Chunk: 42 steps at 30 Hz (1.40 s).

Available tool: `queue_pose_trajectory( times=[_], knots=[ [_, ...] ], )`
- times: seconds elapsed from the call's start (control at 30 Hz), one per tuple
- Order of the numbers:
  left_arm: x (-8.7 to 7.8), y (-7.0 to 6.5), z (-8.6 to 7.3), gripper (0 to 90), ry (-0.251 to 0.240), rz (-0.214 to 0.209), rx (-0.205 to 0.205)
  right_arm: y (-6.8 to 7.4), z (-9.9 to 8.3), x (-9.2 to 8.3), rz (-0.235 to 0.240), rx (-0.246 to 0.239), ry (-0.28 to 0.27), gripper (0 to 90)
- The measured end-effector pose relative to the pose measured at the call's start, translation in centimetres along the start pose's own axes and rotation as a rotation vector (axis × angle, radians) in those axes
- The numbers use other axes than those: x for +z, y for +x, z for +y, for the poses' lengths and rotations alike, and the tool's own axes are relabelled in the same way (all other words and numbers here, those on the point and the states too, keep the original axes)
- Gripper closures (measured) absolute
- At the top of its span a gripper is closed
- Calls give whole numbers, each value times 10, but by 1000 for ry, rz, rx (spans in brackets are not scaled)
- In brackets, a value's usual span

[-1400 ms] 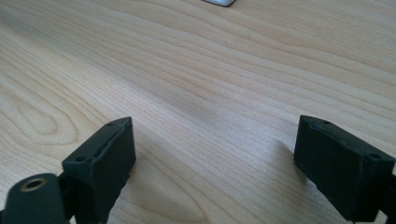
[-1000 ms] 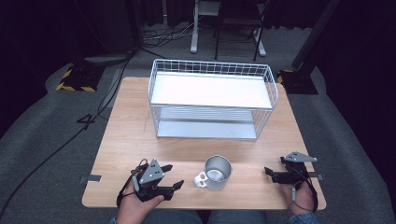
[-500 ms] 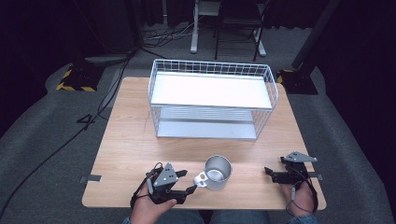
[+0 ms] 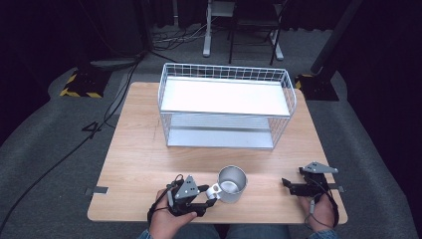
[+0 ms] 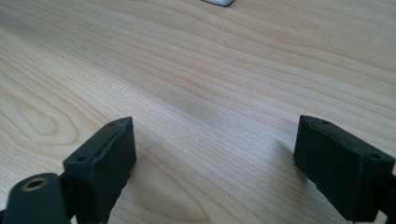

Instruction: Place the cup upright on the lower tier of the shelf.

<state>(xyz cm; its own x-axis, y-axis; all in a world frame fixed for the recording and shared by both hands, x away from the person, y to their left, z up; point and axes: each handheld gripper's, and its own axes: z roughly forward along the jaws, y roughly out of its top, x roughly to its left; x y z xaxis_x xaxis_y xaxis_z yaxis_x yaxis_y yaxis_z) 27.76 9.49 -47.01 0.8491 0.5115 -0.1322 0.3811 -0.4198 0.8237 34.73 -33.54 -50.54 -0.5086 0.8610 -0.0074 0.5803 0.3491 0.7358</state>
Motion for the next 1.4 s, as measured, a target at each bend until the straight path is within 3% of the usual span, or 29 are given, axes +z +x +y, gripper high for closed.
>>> queue_pose_trajectory(
  times=[0.13,0.27,0.5,0.8,1.4],
  knots=[
    [1,0,2,520,-5,16,1,0,0,0,0,0,0,129],
    [-2,3,6,596,-28,-1,-14,0,0,0,-3,3,2,129],
    [0,2,10,680,-4,-18,-3,0,0,0,-4,3,2,129],
    [2,-3,11,710,-4,-12,54,1,0,0,-6,4,1,130],
    [-8,-5,19,715,-66,12,84,1,0,0,-6,4,0,130]
  ],
)
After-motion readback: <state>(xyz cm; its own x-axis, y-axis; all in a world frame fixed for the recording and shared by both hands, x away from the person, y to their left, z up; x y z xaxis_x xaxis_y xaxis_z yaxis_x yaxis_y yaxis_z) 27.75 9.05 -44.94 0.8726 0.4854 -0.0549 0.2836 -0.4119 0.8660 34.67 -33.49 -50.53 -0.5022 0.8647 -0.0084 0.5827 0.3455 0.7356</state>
